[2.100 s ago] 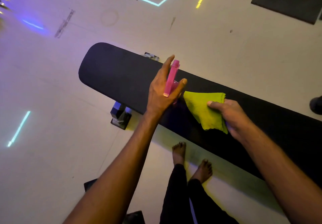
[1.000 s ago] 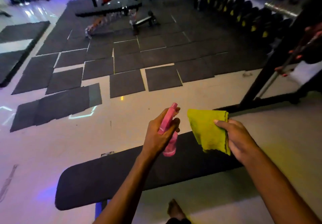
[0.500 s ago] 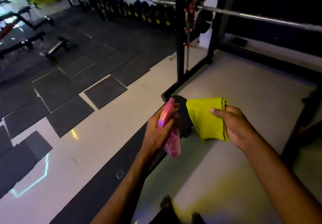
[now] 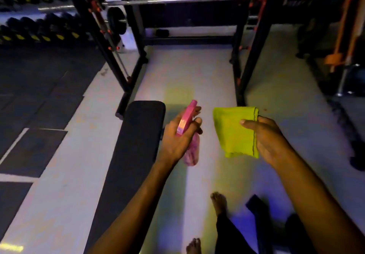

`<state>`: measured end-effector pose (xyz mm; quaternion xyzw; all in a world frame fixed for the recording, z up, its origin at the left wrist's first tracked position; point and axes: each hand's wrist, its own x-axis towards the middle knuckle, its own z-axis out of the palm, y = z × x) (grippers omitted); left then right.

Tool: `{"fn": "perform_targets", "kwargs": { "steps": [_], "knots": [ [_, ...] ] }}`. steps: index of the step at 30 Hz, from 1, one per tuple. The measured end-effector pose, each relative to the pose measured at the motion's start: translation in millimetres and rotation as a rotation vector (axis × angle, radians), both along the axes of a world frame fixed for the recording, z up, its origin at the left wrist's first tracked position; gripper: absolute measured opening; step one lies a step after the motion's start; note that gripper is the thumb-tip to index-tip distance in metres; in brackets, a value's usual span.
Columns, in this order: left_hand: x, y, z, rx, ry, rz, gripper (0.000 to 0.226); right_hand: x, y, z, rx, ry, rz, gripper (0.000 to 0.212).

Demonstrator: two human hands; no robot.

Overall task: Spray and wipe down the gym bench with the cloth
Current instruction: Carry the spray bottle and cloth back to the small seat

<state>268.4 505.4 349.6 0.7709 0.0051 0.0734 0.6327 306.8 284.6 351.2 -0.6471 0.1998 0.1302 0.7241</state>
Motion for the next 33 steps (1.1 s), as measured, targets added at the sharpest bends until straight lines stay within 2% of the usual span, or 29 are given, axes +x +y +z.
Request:
{"fn": "perform_targets", "kwargs": {
  "steps": [6, 12, 17, 23, 25, 30, 33],
  "knots": [
    [-51, -56, -13, -0.011, 0.085, -0.263, 0.040, -113, -65, -6, -0.043, 0.033, -0.266, 0.027],
    [-106, -131, -34, 0.020, 0.113, -0.464, 0.038, -222, -132, -26, -0.067, 0.116, -0.553, 0.042],
    [-170, -202, -41, 0.020, 0.124, -0.597, 0.035, -318, -192, -40, -0.040, 0.138, -0.656, 0.042],
    [-263, -287, -47, -0.032, 0.166, -0.684, 0.028, -433, -267, -55, -0.039, 0.143, -0.722, 0.039],
    [-291, -315, -50, -0.063, 0.187, -0.697, 0.035, -466, -289, -59, -0.037, 0.155, -0.730, 0.036],
    [-340, -376, -75, 0.031, 0.174, -0.645, 0.045, -527, -340, -82, -0.052, 0.177, -0.734, 0.034],
    [-357, -407, -94, 0.068, 0.219, -0.604, 0.041, -543, -370, -97, -0.078, 0.215, -0.737, 0.031]
  ]
}}
